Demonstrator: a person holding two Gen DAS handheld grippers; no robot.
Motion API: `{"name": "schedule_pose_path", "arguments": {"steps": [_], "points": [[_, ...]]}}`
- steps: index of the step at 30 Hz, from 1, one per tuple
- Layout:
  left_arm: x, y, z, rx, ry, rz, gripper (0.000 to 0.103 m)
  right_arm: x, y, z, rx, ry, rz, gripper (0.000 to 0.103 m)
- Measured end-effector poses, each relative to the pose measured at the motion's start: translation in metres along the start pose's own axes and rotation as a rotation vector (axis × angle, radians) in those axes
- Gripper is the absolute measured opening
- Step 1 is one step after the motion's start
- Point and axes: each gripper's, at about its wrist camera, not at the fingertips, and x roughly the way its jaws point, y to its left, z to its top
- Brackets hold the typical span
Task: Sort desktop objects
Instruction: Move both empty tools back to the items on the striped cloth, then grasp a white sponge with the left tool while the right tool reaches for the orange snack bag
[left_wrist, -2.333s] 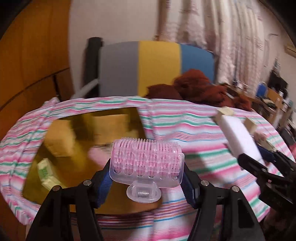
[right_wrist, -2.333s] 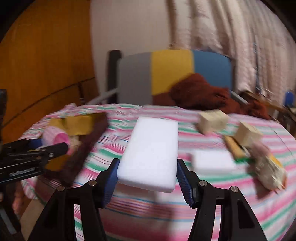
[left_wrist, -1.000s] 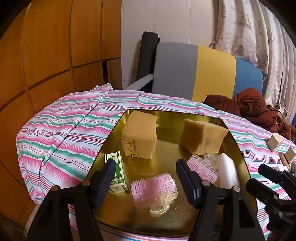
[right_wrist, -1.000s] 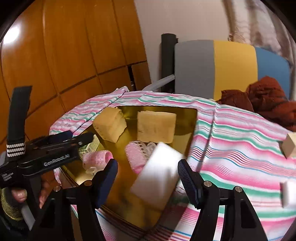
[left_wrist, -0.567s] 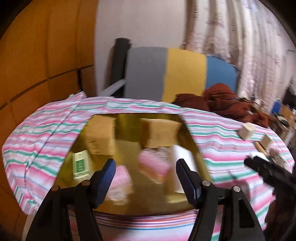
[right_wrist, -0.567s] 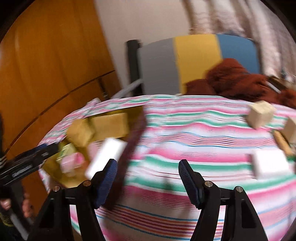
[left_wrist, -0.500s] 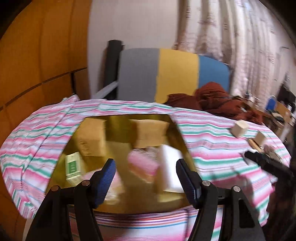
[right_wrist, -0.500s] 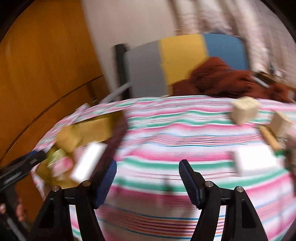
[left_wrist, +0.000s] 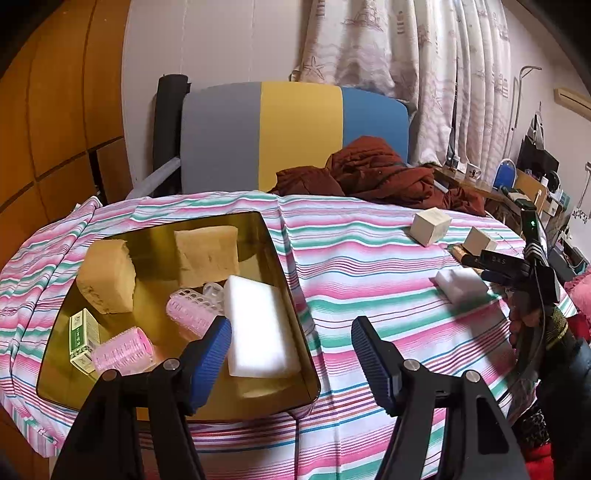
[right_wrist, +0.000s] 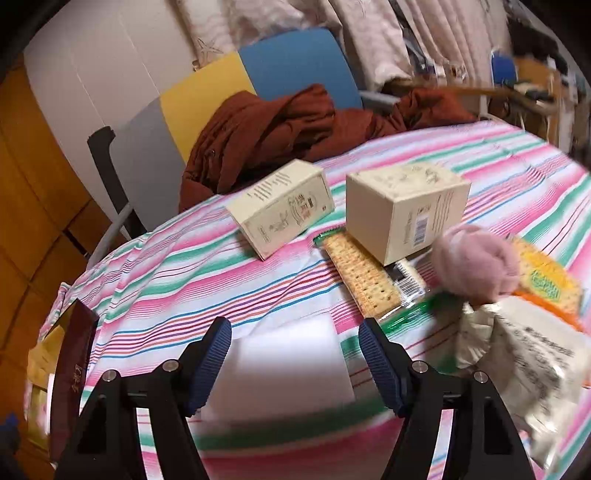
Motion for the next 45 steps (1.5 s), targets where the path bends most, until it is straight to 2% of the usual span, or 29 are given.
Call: {"name": "schedule_pose_path", "arguments": {"steps": [3, 5, 9, 11, 12, 14, 15, 17, 19, 20, 21, 23, 26, 28, 29, 32, 34, 36, 37, 39, 45], "points": [[0.003, -0.001, -0.001, -0.001, 0.007, 0.002, 0.069, 0.007, 0.005, -0.009, 0.004, 0.034, 0.088, 0.073], [0.003, -0.002, -0.001, -0.001, 0.009, 0.003, 0.069, 0.006, 0.019, -0.021, -0.038, 0.059, 0.161, 0.074], [0.003, -0.005, -0.001, 0.006, 0.011, -0.001, 0.069, -0.01, 0.057, -0.055, -0.12, 0.151, 0.451, 0.074], [0.003, -0.006, -0.001, 0.01, 0.012, -0.004, 0.069, -0.03, 0.072, -0.07, -0.17, 0.158, 0.546, 0.073], [0.003, -0.007, -0.001, 0.011, 0.011, -0.006, 0.069, -0.042, 0.076, -0.075, -0.192, 0.144, 0.559, 0.073], [0.004, -0.007, -0.002, 0.009, 0.014, -0.019, 0.069, -0.07, 0.067, -0.069, -0.201, 0.05, 0.471, 0.073], [0.005, -0.008, -0.002, 0.008, 0.017, -0.025, 0.069, -0.082, 0.057, -0.062, -0.195, -0.006, 0.391, 0.074], [0.008, -0.011, -0.004, 0.006, 0.025, -0.044, 0.069, -0.104, 0.032, -0.045, -0.166, -0.116, 0.172, 0.076], [0.01, -0.017, -0.007, 0.008, 0.036, -0.068, 0.069, -0.119, 0.0, -0.026, -0.115, -0.203, -0.068, 0.084], [0.011, -0.02, -0.007, 0.014, 0.039, -0.077, 0.069, -0.123, -0.017, -0.016, -0.084, -0.222, -0.168, 0.085], [0.012, -0.024, -0.008, 0.023, 0.042, -0.087, 0.069, -0.123, -0.033, -0.009, -0.042, -0.21, -0.222, 0.085], [0.014, -0.032, -0.009, 0.038, 0.049, -0.104, 0.069, -0.118, -0.062, 0.001, 0.054, -0.177, -0.263, 0.085], [0.016, -0.042, -0.011, 0.064, 0.063, -0.124, 0.069, -0.104, -0.094, 0.008, 0.161, -0.144, -0.273, 0.085], [0.017, -0.047, -0.013, 0.076, 0.071, -0.131, 0.069, -0.09, -0.103, 0.008, 0.201, -0.102, -0.244, 0.085], [0.018, -0.048, -0.013, 0.078, 0.074, -0.13, 0.069, -0.083, -0.103, 0.006, 0.216, -0.075, -0.185, 0.085], [0.02, -0.047, -0.012, 0.071, 0.081, -0.128, 0.069, -0.089, -0.077, -0.011, 0.174, -0.027, 0.063, 0.085], [0.021, -0.047, -0.011, 0.068, 0.086, -0.125, 0.069, -0.1, -0.052, -0.025, 0.13, 0.001, 0.28, 0.084], [0.023, -0.047, -0.011, 0.065, 0.094, -0.129, 0.069, -0.117, -0.03, -0.038, 0.058, -0.007, 0.386, 0.083], [0.025, -0.05, -0.01, 0.067, 0.098, -0.133, 0.069, -0.124, -0.023, -0.043, 0.031, -0.019, 0.401, 0.083], [0.027, -0.054, -0.009, 0.071, 0.106, -0.141, 0.069, -0.136, -0.017, -0.051, 0.002, -0.049, 0.375, 0.084], [0.046, -0.075, -0.002, 0.061, 0.166, -0.207, 0.069, -0.132, -0.029, -0.06, -0.004, -0.092, 0.136, 0.085]]}}
